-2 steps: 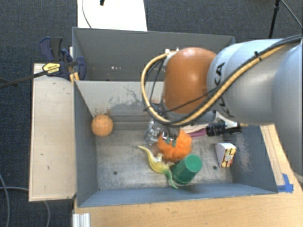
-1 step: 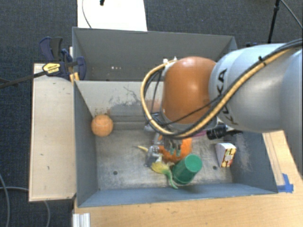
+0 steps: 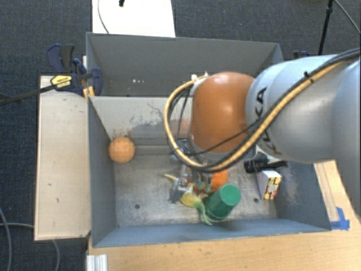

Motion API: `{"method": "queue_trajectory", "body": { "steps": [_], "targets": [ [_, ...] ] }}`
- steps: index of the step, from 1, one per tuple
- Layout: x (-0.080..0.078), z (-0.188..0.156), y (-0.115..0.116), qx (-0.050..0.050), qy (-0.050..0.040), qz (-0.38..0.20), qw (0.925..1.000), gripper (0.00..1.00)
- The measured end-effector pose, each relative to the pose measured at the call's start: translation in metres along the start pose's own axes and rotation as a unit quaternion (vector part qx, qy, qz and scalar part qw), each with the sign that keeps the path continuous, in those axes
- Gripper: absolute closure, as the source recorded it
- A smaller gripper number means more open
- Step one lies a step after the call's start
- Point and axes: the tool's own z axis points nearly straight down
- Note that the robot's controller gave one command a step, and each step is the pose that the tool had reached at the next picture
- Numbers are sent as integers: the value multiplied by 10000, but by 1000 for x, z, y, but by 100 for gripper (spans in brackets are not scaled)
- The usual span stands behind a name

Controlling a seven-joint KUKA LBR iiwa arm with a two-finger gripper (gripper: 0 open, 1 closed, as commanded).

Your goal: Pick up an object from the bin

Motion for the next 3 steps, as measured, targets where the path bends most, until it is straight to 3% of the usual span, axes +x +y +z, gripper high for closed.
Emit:
{"method": "queue_trajectory", "body": {
  "steps": [1, 2, 3],
  "targets": [
    [-17, 40, -18, -28, -54, 126, 9999, 0],
    [-51, 109, -47, -10, -31, 173, 9998, 0],
    [-55, 113, -50, -22, -45, 152, 9999, 100]
  ]
}}
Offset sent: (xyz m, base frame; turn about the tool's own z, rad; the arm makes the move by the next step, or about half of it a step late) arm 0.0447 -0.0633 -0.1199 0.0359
